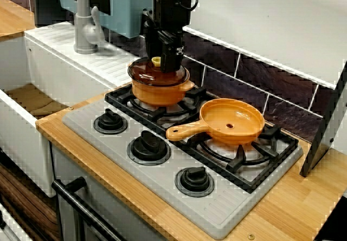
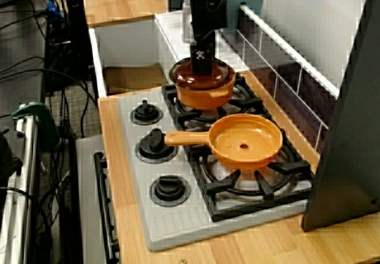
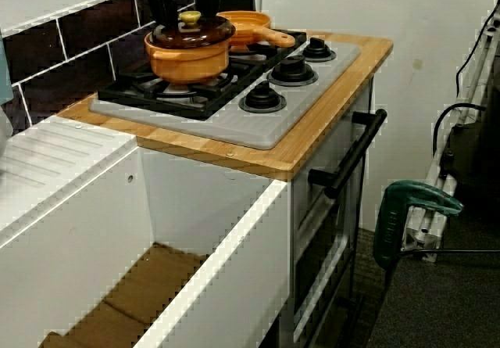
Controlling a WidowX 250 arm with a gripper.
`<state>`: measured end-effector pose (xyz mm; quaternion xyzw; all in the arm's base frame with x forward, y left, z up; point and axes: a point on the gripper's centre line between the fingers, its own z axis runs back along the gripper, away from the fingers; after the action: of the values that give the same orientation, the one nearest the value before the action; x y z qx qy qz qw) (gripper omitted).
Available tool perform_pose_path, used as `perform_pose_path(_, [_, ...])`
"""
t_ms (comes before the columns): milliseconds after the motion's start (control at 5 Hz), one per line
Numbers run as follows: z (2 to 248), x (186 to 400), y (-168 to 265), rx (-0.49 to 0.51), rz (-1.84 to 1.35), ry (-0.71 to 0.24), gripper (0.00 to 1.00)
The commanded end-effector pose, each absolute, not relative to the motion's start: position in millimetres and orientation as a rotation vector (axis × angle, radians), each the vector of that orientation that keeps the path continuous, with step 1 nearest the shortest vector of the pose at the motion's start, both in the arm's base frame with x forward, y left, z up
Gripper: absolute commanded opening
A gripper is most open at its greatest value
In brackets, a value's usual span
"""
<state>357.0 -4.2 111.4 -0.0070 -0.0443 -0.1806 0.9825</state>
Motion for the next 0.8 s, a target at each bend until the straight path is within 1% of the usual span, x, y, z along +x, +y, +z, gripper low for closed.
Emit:
perform_pose_path(0, [123, 354, -1, -0.024, -0.387, -0.114, 0.0])
perform_pose_path(400, [132, 355, 2, -0.038, -0.379, -0.117, 0.0])
perform_pose_path(600, [145, 356, 1, -0.052, -0.379, -0.134, 0.0])
